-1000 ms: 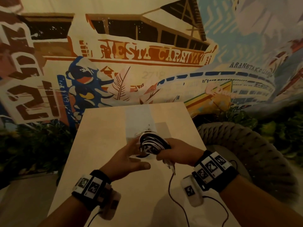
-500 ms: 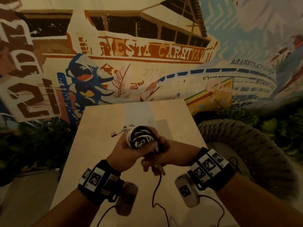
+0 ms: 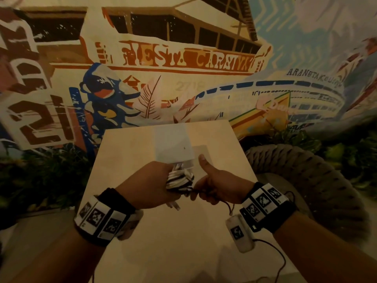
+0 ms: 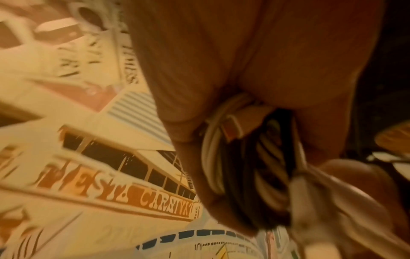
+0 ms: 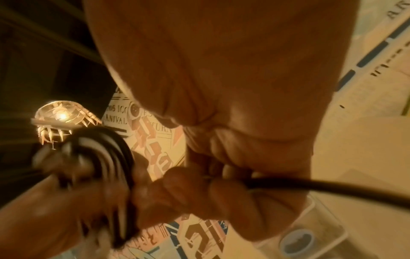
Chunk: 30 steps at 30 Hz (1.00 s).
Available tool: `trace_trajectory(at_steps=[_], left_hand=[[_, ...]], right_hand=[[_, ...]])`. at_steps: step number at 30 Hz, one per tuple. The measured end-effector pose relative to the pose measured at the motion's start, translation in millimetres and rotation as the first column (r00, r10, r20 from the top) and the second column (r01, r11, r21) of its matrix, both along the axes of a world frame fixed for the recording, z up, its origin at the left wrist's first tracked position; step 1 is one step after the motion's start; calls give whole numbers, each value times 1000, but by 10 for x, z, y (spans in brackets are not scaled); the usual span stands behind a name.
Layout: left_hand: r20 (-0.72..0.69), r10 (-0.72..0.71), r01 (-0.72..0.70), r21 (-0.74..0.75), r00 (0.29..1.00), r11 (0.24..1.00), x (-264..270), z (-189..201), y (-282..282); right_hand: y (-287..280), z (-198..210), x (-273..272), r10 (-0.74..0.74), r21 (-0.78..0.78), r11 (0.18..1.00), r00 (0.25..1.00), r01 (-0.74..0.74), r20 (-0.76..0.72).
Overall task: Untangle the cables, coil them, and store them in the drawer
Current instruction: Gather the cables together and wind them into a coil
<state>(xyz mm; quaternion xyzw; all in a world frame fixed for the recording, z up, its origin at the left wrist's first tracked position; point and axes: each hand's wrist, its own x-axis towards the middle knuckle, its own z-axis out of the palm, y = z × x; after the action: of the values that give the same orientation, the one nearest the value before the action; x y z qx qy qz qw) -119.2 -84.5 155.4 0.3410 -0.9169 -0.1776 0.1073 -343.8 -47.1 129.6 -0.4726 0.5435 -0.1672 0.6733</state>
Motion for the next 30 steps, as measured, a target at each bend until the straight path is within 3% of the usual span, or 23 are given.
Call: trace_trajectory(at_steps=[5, 8, 10, 13, 15, 19, 24, 26, 28, 30], left_hand=[[200, 10, -3, -35, 980, 999, -99, -170, 71], [235, 56, -57, -1, 970, 998, -121, -215, 87], [279, 49, -52, 2, 959, 999, -124, -262, 103], [379, 60, -43, -53, 924, 998, -162, -341, 128], [422, 77, -53, -69, 903, 996, -207, -408, 124], [462, 54, -29, -62, 885, 998, -297, -427, 148], [523, 72, -39, -74, 849, 997, -339, -358, 147], [540, 66, -23, -87, 839, 996, -341, -347, 142], [563, 59, -17, -79, 825, 997, -360, -344, 153], [569, 66, -28, -75, 819, 997, -376, -346, 164]], right_hand=[[-24, -12, 118, -71, -95, 993, 995, 64, -66], [0, 9, 140, -41, -138, 990, 989, 22, -139], [32, 52, 149, 42, -186, 979, 971, -87, -234], [46, 98, 170, 268, -222, 899, 874, -379, -406], [28, 101, 211, 333, -215, 852, 810, -478, -483], [-42, 86, 307, 300, -235, 821, 743, -521, -598], [-22, 178, 398, 156, -333, 782, 683, -527, -714], [-1, 147, 477, 180, -277, 783, 630, -556, -756], [-11, 77, 543, 182, -202, 786, 531, -584, -827], [-35, 19, 586, 161, -172, 809, 494, -562, -855]])
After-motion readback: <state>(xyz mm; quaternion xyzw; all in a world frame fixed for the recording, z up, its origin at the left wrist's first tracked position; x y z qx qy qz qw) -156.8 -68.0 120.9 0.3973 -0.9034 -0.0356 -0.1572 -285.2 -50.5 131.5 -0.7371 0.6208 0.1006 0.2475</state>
